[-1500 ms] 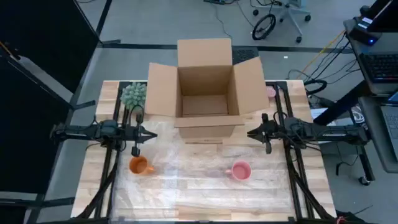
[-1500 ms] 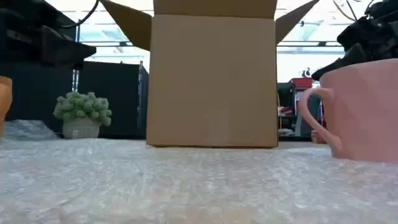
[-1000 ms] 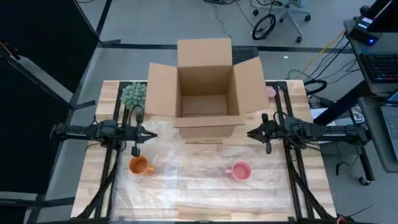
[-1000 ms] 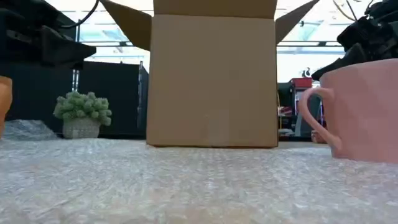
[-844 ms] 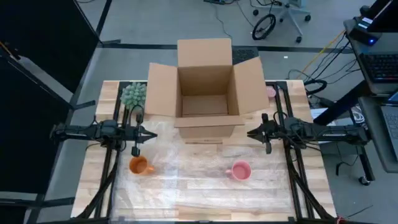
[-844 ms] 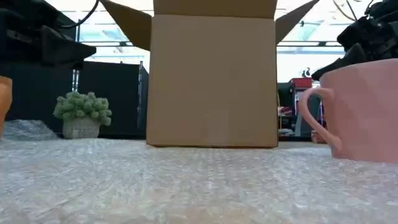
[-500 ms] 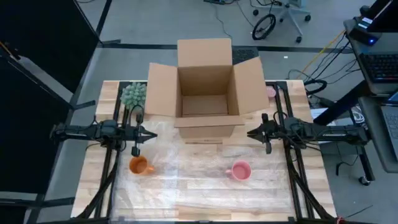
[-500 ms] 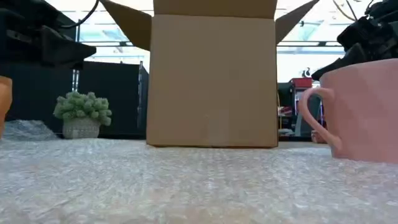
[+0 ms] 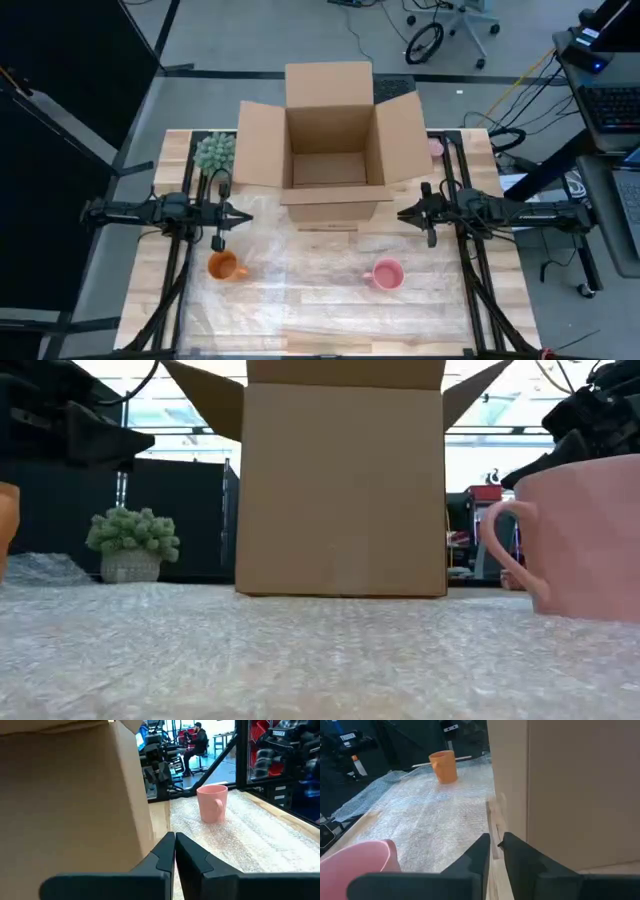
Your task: Wrap mug
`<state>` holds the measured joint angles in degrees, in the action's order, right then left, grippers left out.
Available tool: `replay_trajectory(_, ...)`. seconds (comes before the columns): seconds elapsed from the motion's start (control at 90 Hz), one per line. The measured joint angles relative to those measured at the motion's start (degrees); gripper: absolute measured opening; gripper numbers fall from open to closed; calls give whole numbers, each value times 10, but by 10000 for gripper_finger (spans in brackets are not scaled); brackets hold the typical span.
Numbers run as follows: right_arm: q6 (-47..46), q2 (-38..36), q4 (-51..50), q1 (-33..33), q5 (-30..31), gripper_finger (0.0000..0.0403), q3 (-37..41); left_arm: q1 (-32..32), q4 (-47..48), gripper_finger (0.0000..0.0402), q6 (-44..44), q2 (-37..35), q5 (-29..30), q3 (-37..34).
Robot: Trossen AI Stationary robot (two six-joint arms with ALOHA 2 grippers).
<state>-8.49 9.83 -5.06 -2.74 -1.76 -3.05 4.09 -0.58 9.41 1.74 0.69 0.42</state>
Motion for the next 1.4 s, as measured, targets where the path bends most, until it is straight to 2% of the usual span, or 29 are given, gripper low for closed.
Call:
replay_trajectory(1.133, -1, 0, 12, 0, 0, 40, 0, 0, 0, 1, 0, 0, 0, 0)
replay_trajectory(1.233, -22, 0, 17, 0, 1, 40, 0, 0, 0, 1, 0, 0, 0, 0)
replay_trajectory(1.3, -80, 0, 36, 0, 2, 40, 0, 0, 0, 1, 0, 0, 0, 0)
replay_trajectory(1.4, -126, 3, 121, 0, -4, 40, 0, 0, 0, 1, 0, 0, 0, 0)
